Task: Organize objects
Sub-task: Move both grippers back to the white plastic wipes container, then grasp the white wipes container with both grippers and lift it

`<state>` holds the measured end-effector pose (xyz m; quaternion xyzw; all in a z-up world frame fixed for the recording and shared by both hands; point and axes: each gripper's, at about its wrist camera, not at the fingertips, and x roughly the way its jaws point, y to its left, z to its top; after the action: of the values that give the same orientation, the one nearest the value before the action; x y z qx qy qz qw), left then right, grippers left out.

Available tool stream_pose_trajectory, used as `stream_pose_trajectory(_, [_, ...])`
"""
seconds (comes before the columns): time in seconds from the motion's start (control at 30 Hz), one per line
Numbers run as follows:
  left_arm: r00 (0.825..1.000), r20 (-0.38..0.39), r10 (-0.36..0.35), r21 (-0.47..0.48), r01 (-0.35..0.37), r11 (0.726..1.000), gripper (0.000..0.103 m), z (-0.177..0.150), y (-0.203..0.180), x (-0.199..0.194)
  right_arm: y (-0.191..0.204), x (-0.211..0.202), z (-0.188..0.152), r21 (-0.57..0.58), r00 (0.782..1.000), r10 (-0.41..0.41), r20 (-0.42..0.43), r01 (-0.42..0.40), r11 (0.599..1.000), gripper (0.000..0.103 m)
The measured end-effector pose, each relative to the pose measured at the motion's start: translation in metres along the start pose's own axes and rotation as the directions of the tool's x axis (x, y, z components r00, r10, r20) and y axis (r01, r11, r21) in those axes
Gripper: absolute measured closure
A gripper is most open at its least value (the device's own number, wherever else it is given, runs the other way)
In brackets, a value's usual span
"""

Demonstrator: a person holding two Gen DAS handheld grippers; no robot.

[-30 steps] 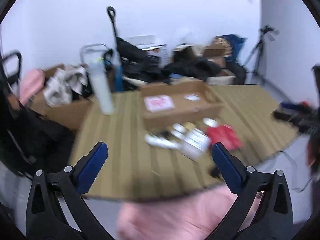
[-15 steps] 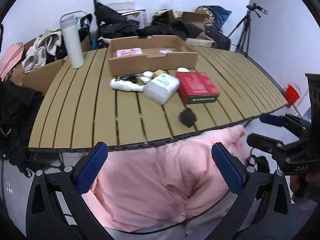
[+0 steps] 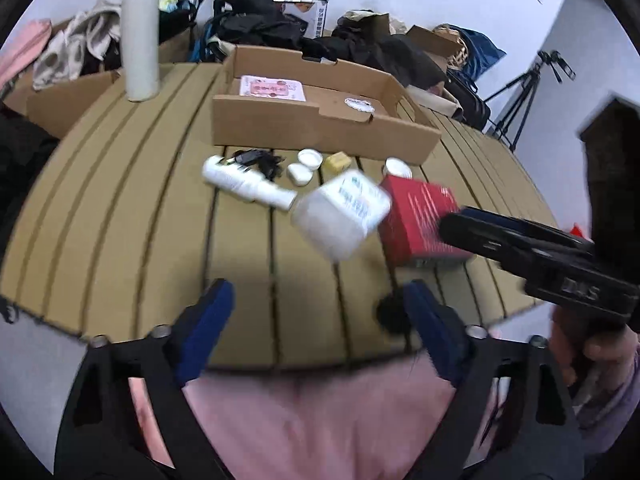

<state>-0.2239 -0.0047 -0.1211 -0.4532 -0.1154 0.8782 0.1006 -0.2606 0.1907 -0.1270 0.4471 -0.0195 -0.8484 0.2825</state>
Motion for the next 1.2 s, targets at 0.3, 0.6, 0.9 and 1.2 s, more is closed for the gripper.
stream_pose_trajectory(0.3, [0.989, -0.101, -0.108, -0.123, 0.095, 0.988, 0.057, 0.027, 0.001, 0.080, -0.019, 0.110, 0.050, -0.083, 0.966, 0.023, -0.259, -0.045, 0.996, 0.043])
stream_pose_trajectory(0.6, [0.993, -0.058, -0.103, -0.138, 0.094, 0.986, 0.067, 0.031, 0.006, 0.061, -0.031, 0.097, 0.050, 0.023, 0.969, 0.108, -0.224, -0.106, 0.994, 0.059])
stream_pose_trajectory(0.9, [0.983, 0.001, -0.183, -0.008, 0.183, 0.983, 0.067, 0.005, -0.045, -0.025, -0.004, -0.023, 0.007, 0.069, 0.997, 0.063, -0.048, -0.060, 0.996, 0.063])
stream_pose_trajectory(1.2, [0.979, 0.045, -0.200, 0.083, 0.196, 0.977, 0.067, 0.001, -0.073, -0.053, -0.005, -0.078, -0.033, 0.170, 0.997, 0.059, 0.045, -0.066, 0.983, 0.064])
